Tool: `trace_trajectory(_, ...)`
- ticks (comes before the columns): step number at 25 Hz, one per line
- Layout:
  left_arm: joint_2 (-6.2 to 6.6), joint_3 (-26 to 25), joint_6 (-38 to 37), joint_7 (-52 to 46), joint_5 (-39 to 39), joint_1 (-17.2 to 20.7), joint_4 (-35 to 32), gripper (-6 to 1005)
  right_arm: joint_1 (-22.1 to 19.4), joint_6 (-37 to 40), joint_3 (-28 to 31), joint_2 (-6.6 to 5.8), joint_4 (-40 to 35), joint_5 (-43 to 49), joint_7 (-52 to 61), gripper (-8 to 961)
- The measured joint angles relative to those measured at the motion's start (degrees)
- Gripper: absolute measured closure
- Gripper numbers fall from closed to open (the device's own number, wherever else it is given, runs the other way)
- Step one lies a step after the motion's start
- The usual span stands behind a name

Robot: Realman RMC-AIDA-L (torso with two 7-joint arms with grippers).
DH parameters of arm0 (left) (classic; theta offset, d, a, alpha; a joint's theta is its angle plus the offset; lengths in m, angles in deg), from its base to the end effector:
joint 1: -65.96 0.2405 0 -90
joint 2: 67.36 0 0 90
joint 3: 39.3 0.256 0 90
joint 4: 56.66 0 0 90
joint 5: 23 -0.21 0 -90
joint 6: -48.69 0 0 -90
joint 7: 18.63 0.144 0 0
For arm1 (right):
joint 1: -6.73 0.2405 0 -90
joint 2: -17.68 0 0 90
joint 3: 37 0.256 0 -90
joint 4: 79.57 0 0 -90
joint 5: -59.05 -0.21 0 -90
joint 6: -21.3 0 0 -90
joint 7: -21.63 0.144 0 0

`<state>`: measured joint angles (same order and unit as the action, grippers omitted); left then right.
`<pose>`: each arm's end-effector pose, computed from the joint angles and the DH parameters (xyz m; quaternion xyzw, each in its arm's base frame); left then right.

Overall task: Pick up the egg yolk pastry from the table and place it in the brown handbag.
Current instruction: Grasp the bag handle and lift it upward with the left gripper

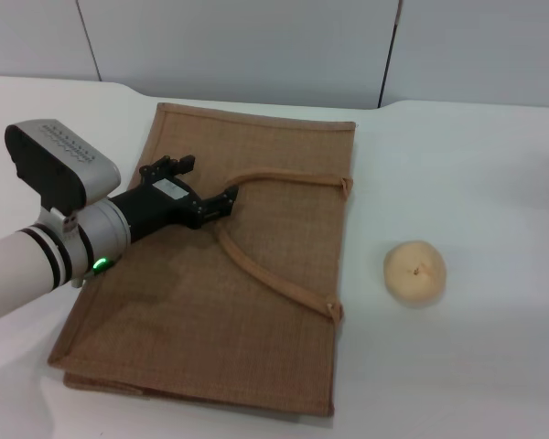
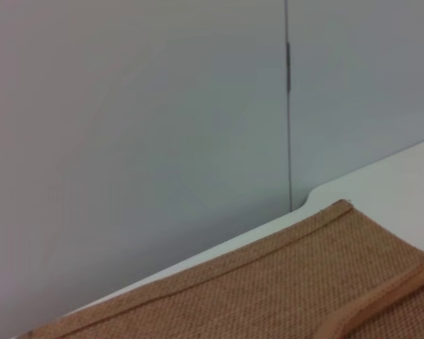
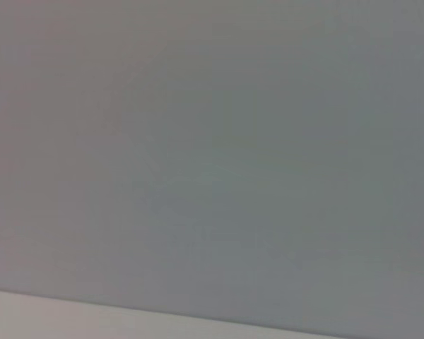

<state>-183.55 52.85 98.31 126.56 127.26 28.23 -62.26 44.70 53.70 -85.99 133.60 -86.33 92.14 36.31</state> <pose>-0.2939 0.3820 -0.0546 -0.8752 -0.2090 -0.1868 0.3944 0.3570 0.4125 0.0203 -0.7122 0.3208 0.1130 0.6141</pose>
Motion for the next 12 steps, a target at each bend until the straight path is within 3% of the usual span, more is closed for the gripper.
trace_trajectory(12,-0.27,0.41,-1.63,-0.96,-0.37,-0.72,-0.03,123,0.37,0.03,0.29,0.00,0.34,-0.44,0.37,77)
